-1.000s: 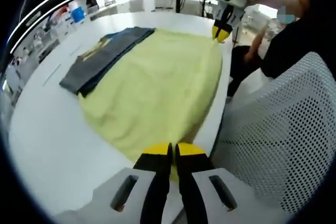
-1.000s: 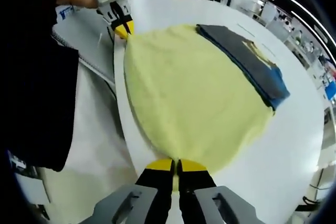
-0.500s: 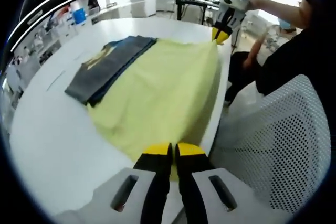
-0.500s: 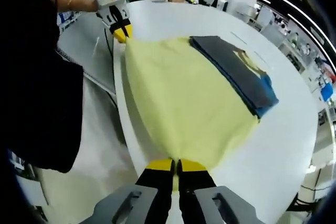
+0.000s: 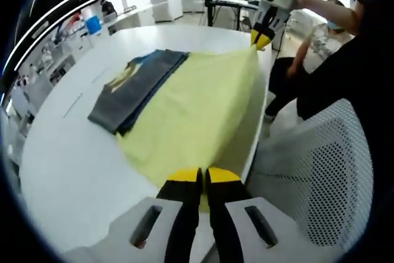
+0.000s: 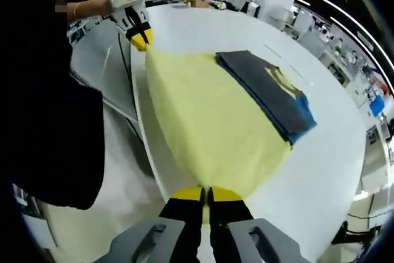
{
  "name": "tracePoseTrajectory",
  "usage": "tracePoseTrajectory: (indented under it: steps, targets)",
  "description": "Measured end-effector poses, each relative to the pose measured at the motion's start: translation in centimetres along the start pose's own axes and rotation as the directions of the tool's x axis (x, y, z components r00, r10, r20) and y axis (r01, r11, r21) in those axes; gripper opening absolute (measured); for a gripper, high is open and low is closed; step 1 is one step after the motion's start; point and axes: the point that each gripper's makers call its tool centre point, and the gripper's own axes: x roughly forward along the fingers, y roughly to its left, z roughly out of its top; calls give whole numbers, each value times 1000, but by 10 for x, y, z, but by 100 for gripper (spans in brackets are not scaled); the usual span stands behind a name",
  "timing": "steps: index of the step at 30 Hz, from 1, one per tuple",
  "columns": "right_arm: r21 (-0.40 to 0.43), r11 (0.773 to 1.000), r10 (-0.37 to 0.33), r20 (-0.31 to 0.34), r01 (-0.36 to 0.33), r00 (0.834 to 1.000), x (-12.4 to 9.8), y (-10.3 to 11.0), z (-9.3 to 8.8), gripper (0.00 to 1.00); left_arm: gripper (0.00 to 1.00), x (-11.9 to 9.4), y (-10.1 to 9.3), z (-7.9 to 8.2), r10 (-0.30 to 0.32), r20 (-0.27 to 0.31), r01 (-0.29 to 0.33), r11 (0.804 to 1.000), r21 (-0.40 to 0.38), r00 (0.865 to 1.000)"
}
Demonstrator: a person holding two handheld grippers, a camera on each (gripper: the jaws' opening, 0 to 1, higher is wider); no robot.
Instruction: Fold the garment on the visible template until the final outline fits inside the template.
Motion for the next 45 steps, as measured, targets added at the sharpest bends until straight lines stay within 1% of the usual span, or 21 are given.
tracePoseTrajectory:
  steps: [4,8,11,13,14,15,21,25,29,32,34,38,40,41,43,45]
  targets:
    - [-18,1000,25,-9,-25,1000,-4,7,1,0,0,-4,-5,-3,-4,-23,5,1000,15,1000]
    - [-30,999,39,-7,-39,999,-9,11,5,0,0,-7,-4,-5,9,-42,-9,1000,14,999]
    - [-40,998,45,-10,-45,999,-14,13,8,0,0,-12,-5,-5,5,-42,-6,1000,-22,999]
    - [-47,998,49,-16,-49,999,-18,14,10,0,0,-15,-6,-5,5,-33,-8,997,-72,999]
    - [-52,997,52,-18,-53,999,-20,15,10,0,0,-18,-7,-5,2,-39,-6,996,-94,999]
    - [-64,996,58,-22,-59,998,-22,16,11,0,0,-20,-7,-5,1,-43,-5,995,-98,999]
    - [-98,993,54,-43,-58,998,-32,14,16,0,0,-27,-12,-2,-19,-55,15,997,-70,998]
    - [-116,992,49,-42,-54,998,-38,13,19,0,0,-31,-13,-2,-25,-63,22,998,-62,998]
    - [-137,988,64,-41,-69,997,-41,17,24,0,0,-35,-8,-3,-15,-70,9,996,-89,997]
    - [-156,985,71,-37,-76,997,-44,19,28,0,0,-39,-6,-3,-12,-76,5,996,-94,997]
    - [-157,985,62,-26,-65,998,-43,15,30,0,0,-40,-5,-2,-6,-77,-1,996,-89,997]
    - [-164,986,35,-43,-42,998,-42,8,29,0,0,-39,-7,2,-16,-73,9,996,-87,997]
    - [-171,985,12,-39,-18,999,-42,2,31,0,0,-39,-6,3,-12,-74,6,997,-74,997]
    - [-177,984,-10,-30,5,999,-41,-2,33,0,0,-38,0,6,16,-61,-20,997,-71,998]
    - [-166,986,-17,-21,13,1000,-40,-5,35,0,0,-37,5,6,31,-61,-35,997,-75,998]
    - [-176,984,-35,-8,33,999,-40,-10,37,0,0,-37,11,9,52,-55,-56,995,-79,997]
